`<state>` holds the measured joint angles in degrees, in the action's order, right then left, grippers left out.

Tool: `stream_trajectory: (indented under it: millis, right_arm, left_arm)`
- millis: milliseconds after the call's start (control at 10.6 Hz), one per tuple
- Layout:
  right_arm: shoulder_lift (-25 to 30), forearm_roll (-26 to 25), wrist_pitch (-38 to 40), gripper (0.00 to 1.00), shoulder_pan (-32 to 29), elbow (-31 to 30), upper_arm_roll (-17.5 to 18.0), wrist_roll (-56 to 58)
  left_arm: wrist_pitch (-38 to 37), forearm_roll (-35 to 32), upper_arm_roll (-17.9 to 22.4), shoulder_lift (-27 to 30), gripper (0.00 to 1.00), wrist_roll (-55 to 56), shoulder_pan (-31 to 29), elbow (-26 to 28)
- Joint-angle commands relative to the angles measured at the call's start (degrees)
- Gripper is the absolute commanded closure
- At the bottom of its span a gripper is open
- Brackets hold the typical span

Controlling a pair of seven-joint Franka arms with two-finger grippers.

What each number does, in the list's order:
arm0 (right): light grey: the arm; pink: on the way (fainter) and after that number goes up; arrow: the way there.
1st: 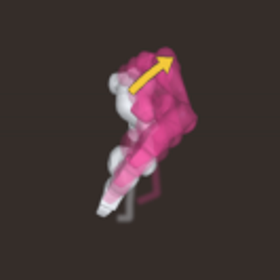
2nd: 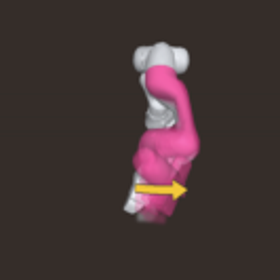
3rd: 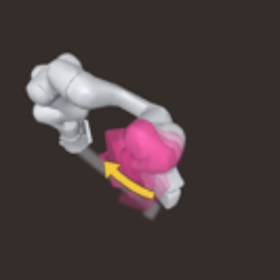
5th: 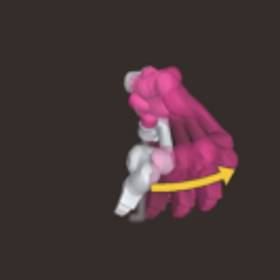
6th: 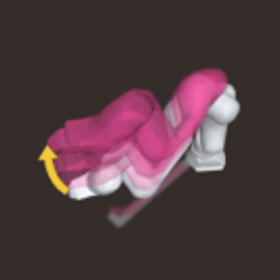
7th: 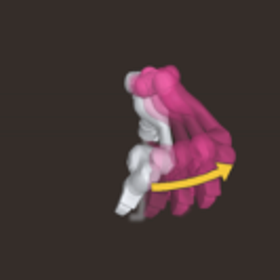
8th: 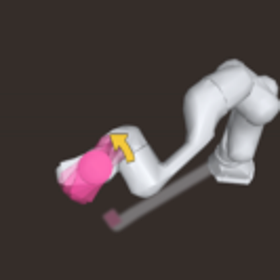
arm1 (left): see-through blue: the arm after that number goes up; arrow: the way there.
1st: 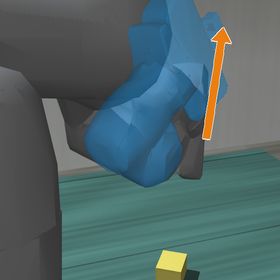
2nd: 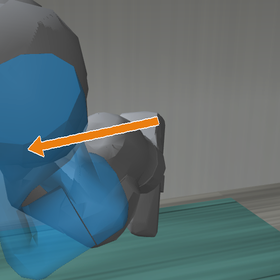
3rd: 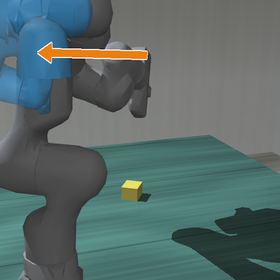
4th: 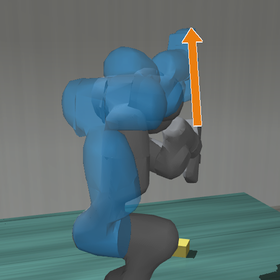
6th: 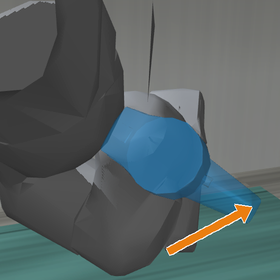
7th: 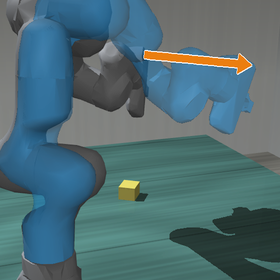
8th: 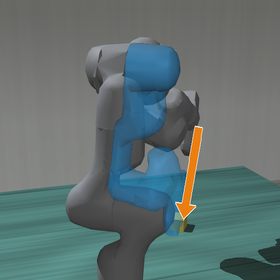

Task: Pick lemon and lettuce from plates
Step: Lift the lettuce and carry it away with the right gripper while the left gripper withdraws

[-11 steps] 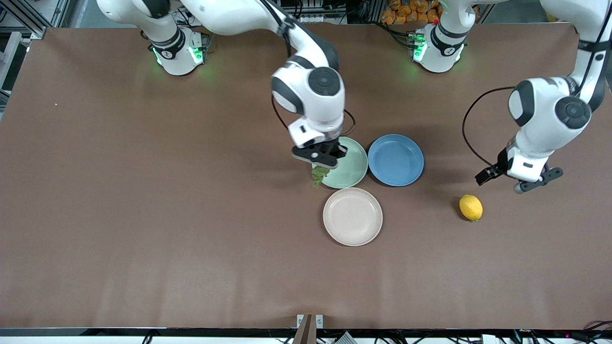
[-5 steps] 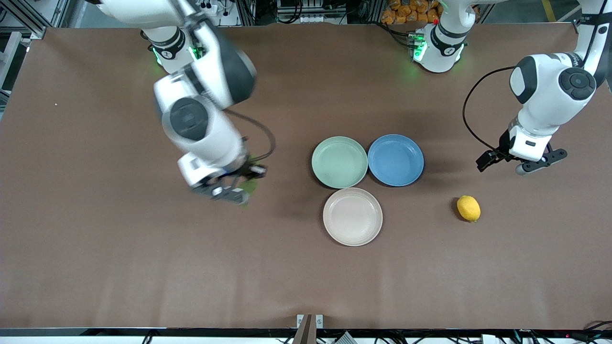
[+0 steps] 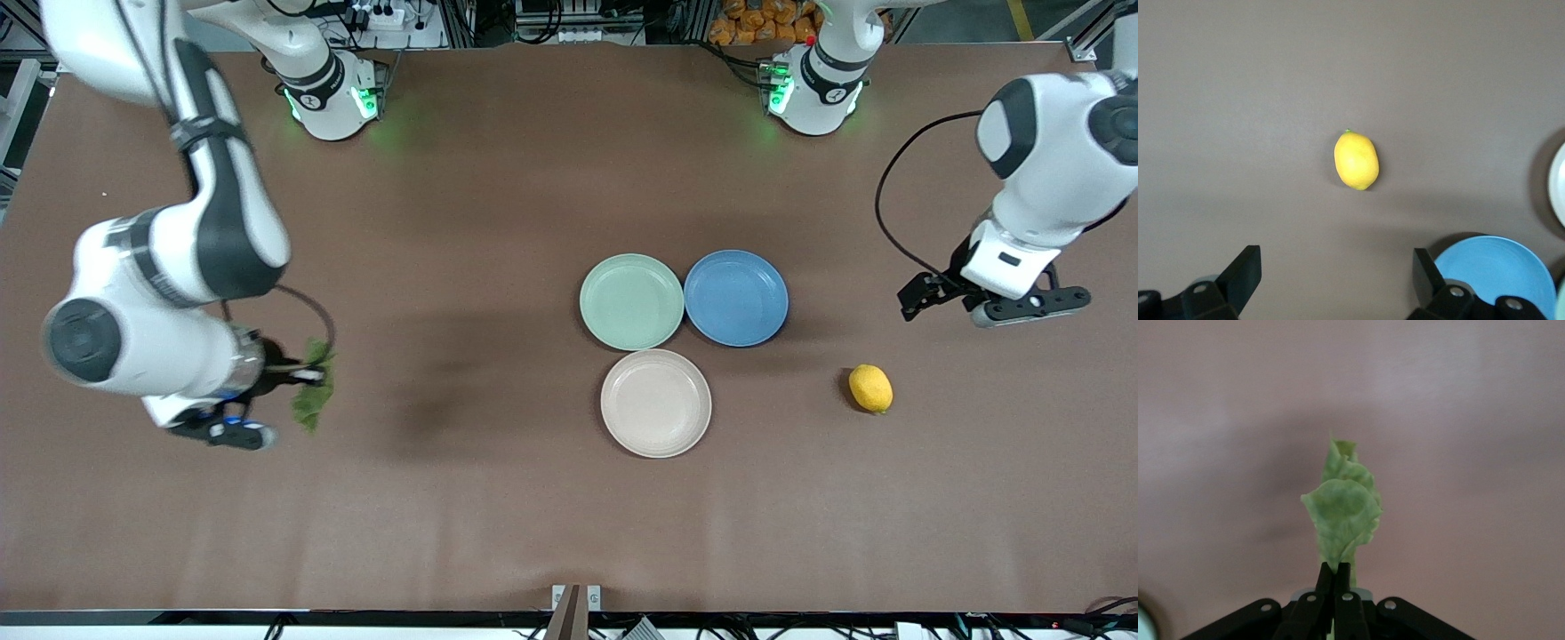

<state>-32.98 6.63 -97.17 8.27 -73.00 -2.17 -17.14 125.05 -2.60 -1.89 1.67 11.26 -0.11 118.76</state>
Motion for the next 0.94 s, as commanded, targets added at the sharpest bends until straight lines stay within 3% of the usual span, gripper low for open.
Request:
stream_trajectory:
  millis: [0,283,471,754,848]
  right_arm:
    - [-1.39,0.23,-2.22,1.00,-3.08,-1.34,0.77,2.54]
    - [-1.48,-1.87,-7.91,1.00,-5.55,-7.21,0.68,6.16]
    - [-1.39,-9.06,-17.21,1.00,-5.89,-15.98,0.76,6.16]
    - [-1.39,-9.09,-21.90,1.00,-6.25,-20.14,0.94,6.07]
    - [-1.48,-9.00,-23.66,0.80,-6.42,-21.38,0.94,6.16]
  left_arm:
    - [-10.05,4.08,-0.31,-0.62,0.00,-3.51,-0.24,-9.56]
    - [-23.14,5.68,-0.31,-0.53,0.00,-9.31,-0.24,-19.50]
    - [-30.53,5.42,-0.22,-0.53,0.00,-12.47,-0.24,-25.66]
    - [-31.27,4.62,-0.14,-0.44,0.00,-14.07,-0.42,-28.75]
    - [-31.27,4.71,-0.14,-0.62,0.00,-13.63,-0.33,-28.93]
